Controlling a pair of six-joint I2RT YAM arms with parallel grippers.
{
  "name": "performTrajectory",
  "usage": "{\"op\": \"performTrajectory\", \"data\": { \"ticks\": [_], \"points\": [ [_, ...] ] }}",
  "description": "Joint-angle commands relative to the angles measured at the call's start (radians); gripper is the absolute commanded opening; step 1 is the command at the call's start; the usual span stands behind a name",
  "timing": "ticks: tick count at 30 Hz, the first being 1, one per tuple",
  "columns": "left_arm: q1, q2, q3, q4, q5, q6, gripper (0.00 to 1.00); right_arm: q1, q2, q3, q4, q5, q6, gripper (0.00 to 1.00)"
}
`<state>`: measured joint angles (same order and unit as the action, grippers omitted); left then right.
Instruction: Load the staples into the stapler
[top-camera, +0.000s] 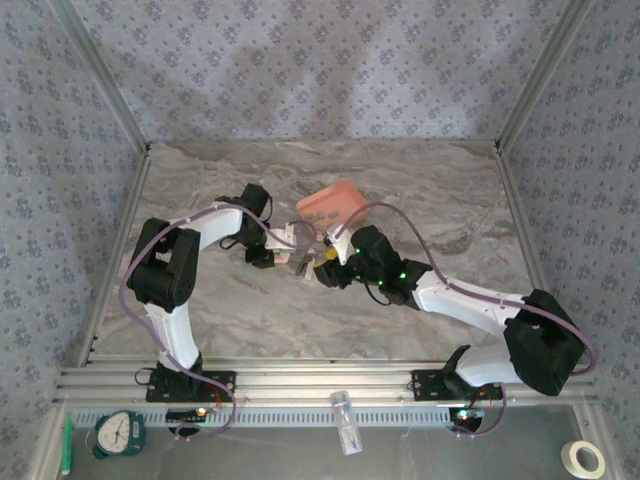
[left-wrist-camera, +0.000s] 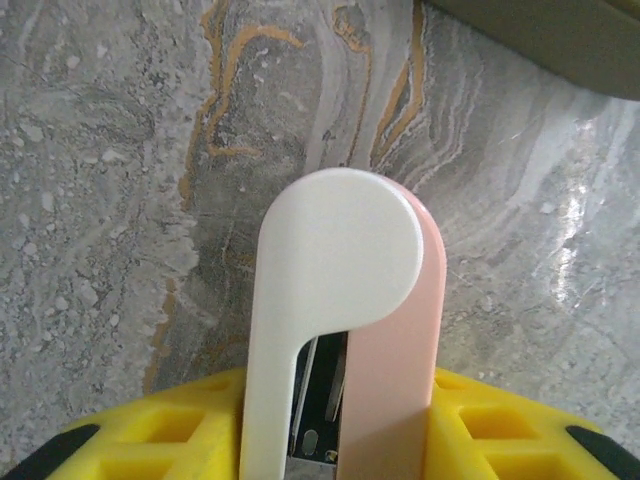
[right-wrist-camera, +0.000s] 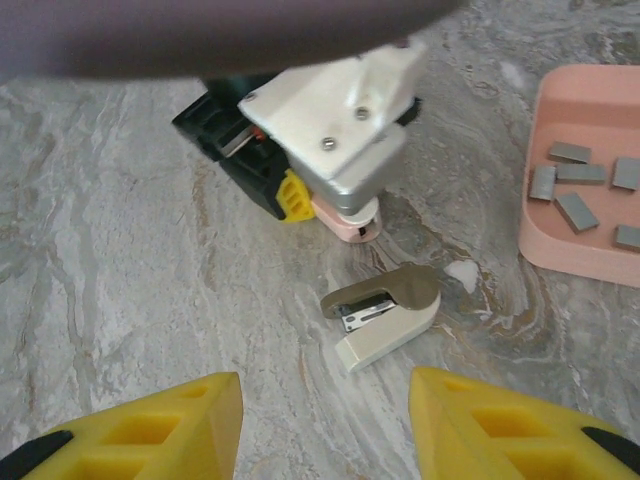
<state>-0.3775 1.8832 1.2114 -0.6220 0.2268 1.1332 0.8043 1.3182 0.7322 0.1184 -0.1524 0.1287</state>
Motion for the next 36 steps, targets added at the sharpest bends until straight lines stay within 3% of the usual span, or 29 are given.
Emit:
{"op": "performTrajectory", "data": {
  "ticks": [1,7,11,16,23,28,32,36],
  "points": [
    [0.003,-0.104,-0.060,0.025,0.033,-0.016,0.37,-0.028,-0.036,-0.016,0.054,0.004,0.103,0.50],
    [-0.022,-0.308,-0.175,0.079,0.066,-0.088,0.37,-0.074,-0.015,0.012,0.013,-0.052,0.285,0.53],
    [-0.066,-0.436,-0.247,0.121,0.090,-0.146,0.37,-0.106,0.063,0.078,-0.035,-0.201,0.411,0.65],
    [-0.102,-0.570,-0.326,0.193,0.123,-0.210,0.38,-0.088,0.170,0.130,0.046,-0.352,0.536,0.68],
    [-0.124,-0.655,-0.359,0.203,0.144,-0.216,0.38,-0.088,0.242,0.155,0.149,-0.424,0.603,0.68],
    [-0.129,-0.677,-0.372,0.221,0.155,-0.222,0.38,-0.085,0.290,0.164,0.259,-0.504,0.661,0.63],
    [-0.130,-0.684,-0.381,0.248,0.174,-0.232,0.38,-0.079,0.302,0.161,0.284,-0.507,0.669,0.58],
    [-0.131,-0.672,-0.380,0.251,0.167,-0.230,0.38,-0.082,0.291,0.149,0.301,-0.516,0.669,0.60]
  ]
}}
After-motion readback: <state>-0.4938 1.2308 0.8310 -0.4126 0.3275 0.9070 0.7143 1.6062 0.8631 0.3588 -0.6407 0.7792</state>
